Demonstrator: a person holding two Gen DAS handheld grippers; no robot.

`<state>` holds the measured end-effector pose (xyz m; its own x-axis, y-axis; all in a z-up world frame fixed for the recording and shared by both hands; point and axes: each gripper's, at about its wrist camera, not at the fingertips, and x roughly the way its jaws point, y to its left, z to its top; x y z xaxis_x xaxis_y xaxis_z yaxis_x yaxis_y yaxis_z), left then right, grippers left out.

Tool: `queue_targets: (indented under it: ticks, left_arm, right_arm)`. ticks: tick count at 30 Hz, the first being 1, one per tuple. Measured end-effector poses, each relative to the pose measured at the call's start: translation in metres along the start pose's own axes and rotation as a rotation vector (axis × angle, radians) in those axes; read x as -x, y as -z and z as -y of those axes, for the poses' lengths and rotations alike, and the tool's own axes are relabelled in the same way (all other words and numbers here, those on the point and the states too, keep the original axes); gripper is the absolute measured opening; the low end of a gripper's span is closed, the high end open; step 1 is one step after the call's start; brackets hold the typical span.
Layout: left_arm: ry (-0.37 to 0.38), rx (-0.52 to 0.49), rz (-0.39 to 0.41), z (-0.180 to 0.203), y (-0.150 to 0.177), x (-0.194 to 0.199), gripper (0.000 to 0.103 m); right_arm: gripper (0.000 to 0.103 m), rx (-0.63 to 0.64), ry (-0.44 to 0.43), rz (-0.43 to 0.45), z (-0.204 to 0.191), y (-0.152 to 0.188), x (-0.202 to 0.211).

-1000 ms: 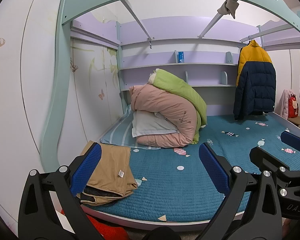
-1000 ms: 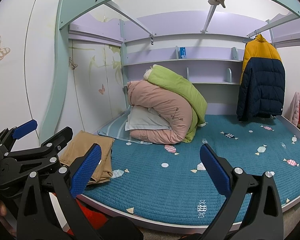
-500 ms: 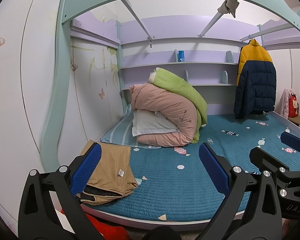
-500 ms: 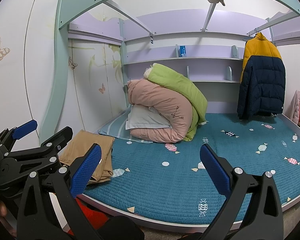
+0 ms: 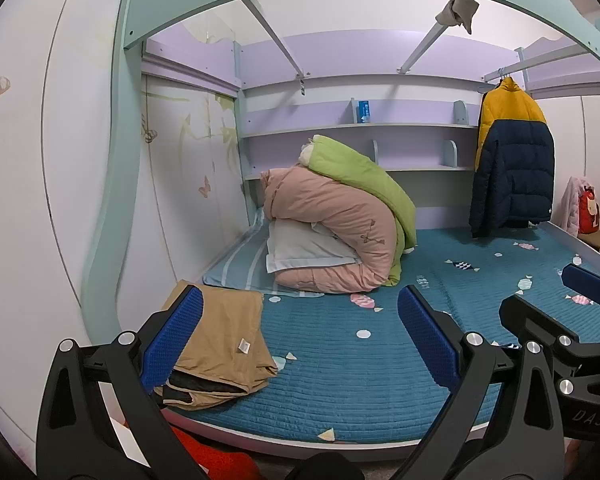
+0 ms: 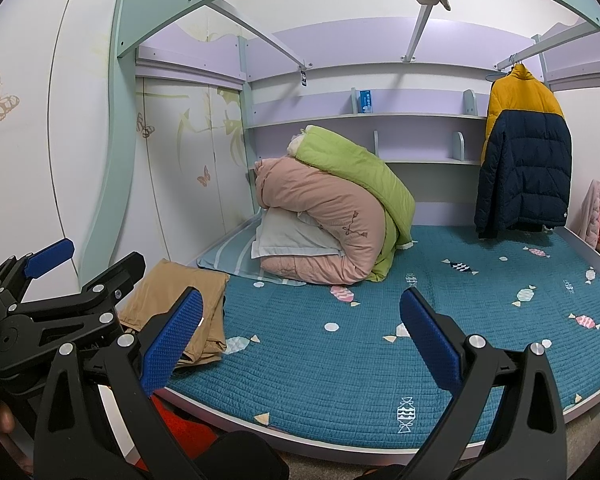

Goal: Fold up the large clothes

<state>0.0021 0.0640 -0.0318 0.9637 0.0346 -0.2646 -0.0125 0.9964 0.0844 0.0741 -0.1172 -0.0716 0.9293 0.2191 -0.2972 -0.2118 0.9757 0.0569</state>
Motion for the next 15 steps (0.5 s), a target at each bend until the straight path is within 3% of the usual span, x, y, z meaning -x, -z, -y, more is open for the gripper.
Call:
queue_targets:
  ticks: [15]
  left_arm:
    - [-0.02, -0.032, -0.026, 0.003, 0.0, -0.025, 0.098]
  right_arm:
    - [0.095, -0.048, -0.024, -0.026, 0.015, 0.008, -0.021]
